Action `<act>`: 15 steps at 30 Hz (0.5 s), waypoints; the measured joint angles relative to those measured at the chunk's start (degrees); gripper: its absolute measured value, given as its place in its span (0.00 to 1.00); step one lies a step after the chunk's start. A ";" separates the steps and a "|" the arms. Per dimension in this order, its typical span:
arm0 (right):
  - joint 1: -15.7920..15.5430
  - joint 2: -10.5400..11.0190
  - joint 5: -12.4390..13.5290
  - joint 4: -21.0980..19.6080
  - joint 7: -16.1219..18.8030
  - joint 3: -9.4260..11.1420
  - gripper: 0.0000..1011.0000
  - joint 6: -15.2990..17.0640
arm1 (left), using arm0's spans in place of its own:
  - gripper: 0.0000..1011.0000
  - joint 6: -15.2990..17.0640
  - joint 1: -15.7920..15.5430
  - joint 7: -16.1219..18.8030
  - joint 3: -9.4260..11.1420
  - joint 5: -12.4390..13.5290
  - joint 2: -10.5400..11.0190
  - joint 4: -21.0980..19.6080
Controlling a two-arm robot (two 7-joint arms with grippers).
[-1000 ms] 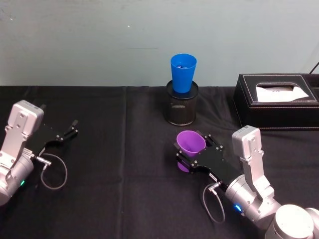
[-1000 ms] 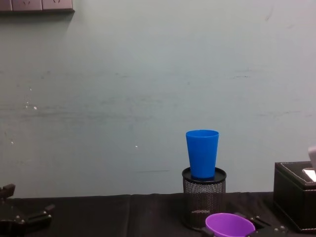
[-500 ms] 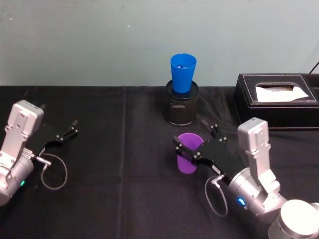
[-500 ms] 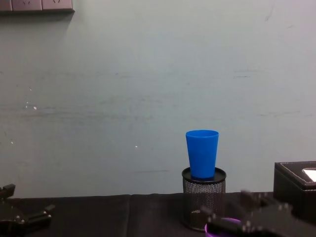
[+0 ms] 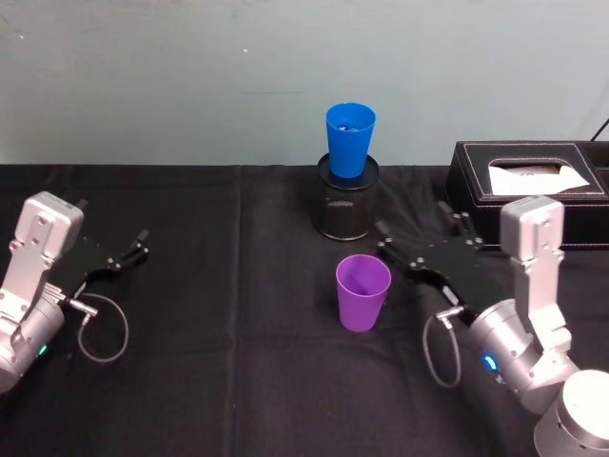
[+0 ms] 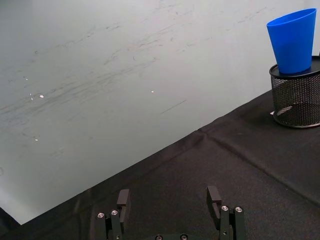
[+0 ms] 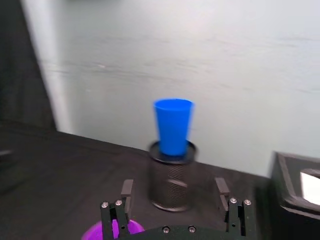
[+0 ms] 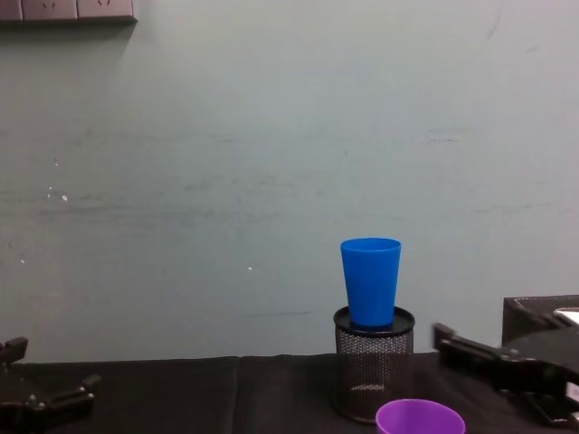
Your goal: Pick up one cup with a gripper and tap it against the other cup.
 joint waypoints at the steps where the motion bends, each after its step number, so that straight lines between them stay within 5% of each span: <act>1: -0.16 -0.28 -0.17 0.05 -0.68 0.41 0.99 0.28 | 0.99 0.00 0.00 0.00 0.00 0.00 0.00 0.00; 6: -0.75 -2.16 -1.61 1.80 -4.88 2.96 0.99 1.67 | 0.99 0.00 0.00 0.00 0.00 0.00 0.00 0.00; 15: -0.20 -3.90 -2.85 5.08 -6.58 5.08 0.99 2.01 | 0.99 0.00 0.00 0.00 0.00 0.00 0.00 0.00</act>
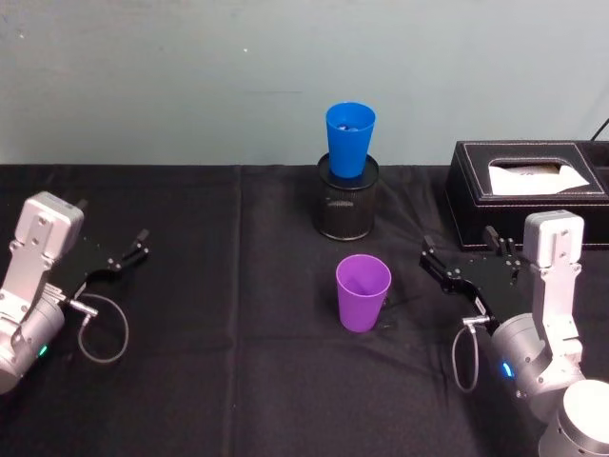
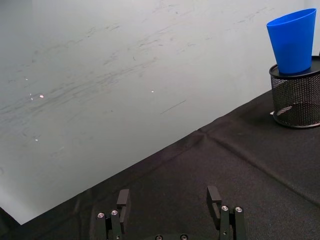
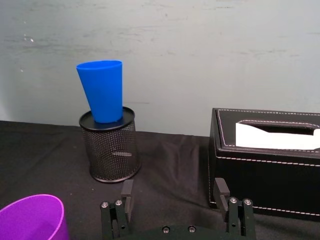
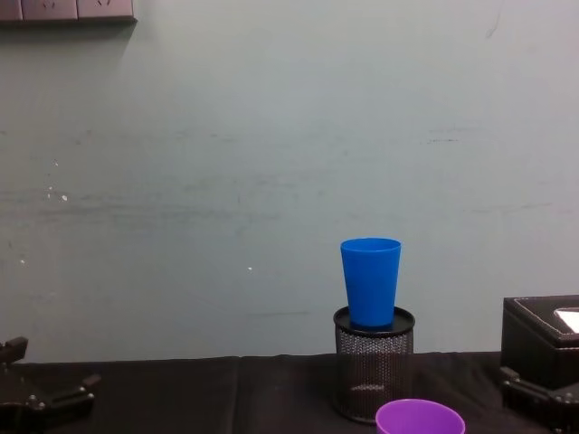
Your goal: Pick up one cup with a gripper and tap it against the other cup.
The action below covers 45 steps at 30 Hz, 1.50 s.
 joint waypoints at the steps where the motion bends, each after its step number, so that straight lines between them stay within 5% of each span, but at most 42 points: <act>1: 0.10 -0.08 -0.10 0.27 0.02 0.06 0.99 -0.04 | 0.99 0.00 0.00 0.00 0.00 0.00 0.00 0.00; 45: 0.59 -0.23 -0.19 1.29 1.00 -0.03 0.99 -0.77 | 0.99 0.00 0.00 0.00 0.00 0.00 0.00 0.00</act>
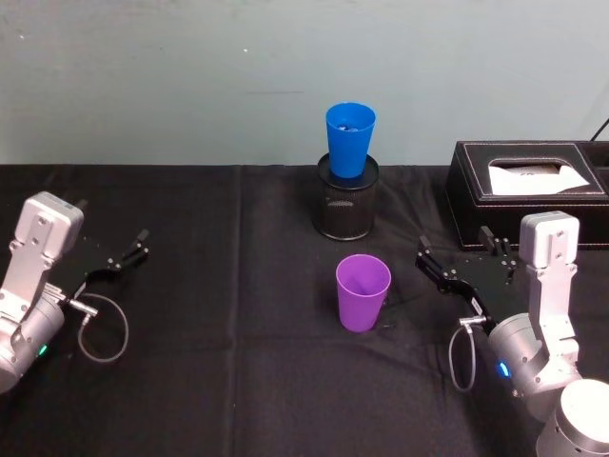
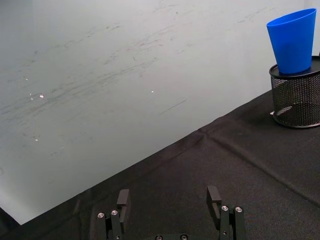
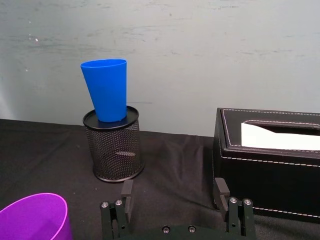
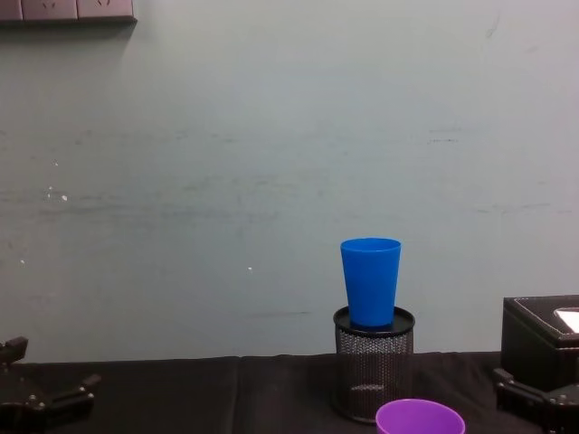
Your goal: Pick up one cup with a gripper and tap it against the other cup.
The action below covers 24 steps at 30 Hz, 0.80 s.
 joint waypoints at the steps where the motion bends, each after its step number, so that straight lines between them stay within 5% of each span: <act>1: 0.00 0.00 0.00 0.00 0.00 0.00 0.99 0.00 | 0.99 0.00 0.00 0.00 0.00 0.00 0.00 0.00; 24: 0.00 0.00 0.00 -0.01 0.00 0.00 0.99 -0.01 | 0.99 0.00 0.00 0.00 0.00 0.00 0.00 0.00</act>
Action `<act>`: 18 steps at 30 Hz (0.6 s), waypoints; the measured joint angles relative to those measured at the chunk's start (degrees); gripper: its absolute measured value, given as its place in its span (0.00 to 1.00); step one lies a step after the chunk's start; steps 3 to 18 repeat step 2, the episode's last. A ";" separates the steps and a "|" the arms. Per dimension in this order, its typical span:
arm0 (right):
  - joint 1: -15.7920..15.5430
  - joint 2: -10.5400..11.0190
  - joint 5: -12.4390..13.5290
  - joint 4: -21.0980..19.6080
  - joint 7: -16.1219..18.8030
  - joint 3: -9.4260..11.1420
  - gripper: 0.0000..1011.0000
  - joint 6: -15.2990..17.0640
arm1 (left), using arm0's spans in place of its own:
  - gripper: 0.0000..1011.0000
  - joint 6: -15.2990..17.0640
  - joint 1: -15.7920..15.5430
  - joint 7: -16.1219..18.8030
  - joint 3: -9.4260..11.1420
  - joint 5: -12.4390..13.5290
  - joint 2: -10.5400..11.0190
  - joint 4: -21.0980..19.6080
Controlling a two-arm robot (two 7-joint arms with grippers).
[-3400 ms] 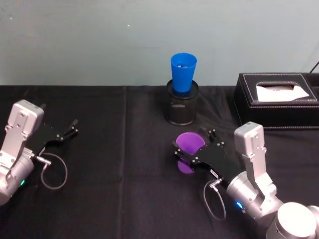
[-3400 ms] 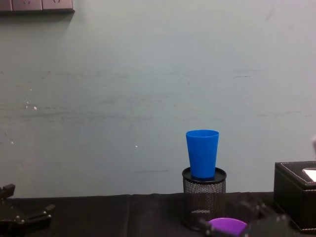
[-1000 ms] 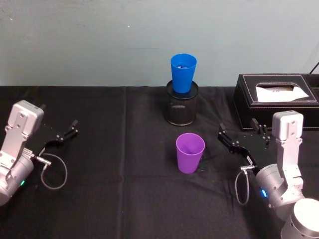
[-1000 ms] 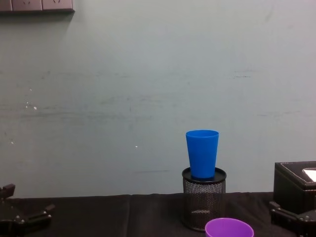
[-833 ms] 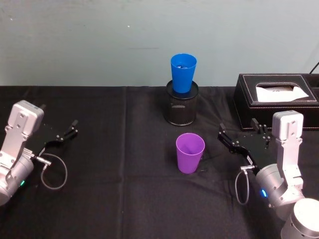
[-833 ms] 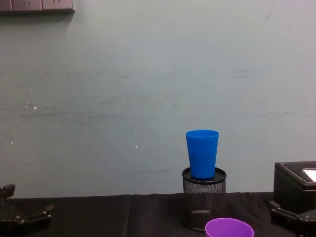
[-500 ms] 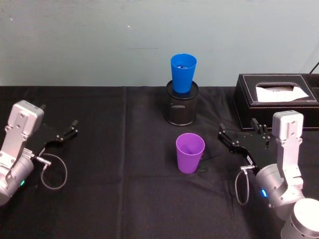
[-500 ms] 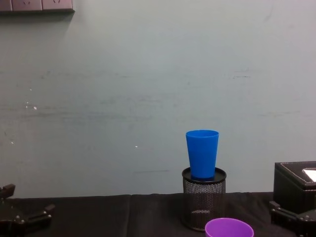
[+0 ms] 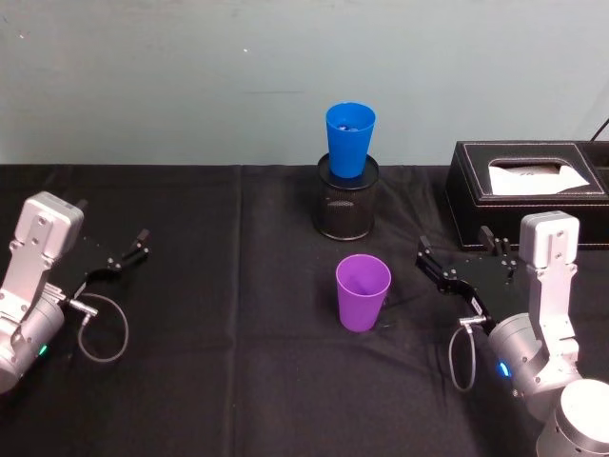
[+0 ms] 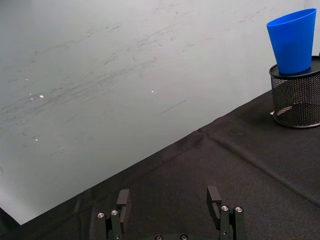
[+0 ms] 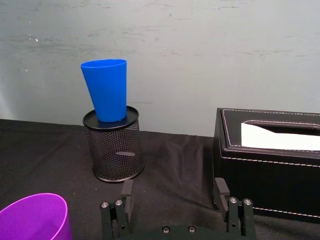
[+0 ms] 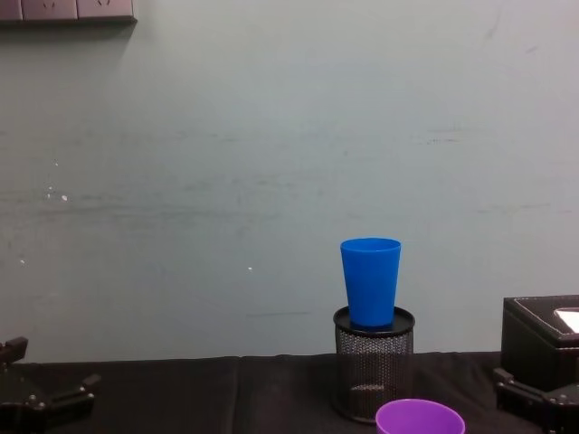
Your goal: Pick up one cup with a gripper and tap it against the other cup.
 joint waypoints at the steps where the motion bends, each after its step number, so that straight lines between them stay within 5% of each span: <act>1: 0.00 0.00 0.00 0.00 0.00 0.00 0.99 0.00 | 0.99 0.00 0.00 0.00 0.00 0.00 0.00 0.00; 18: 0.00 0.00 0.00 0.00 0.00 0.00 0.99 0.00 | 0.99 0.00 0.00 0.00 0.00 0.00 0.00 0.00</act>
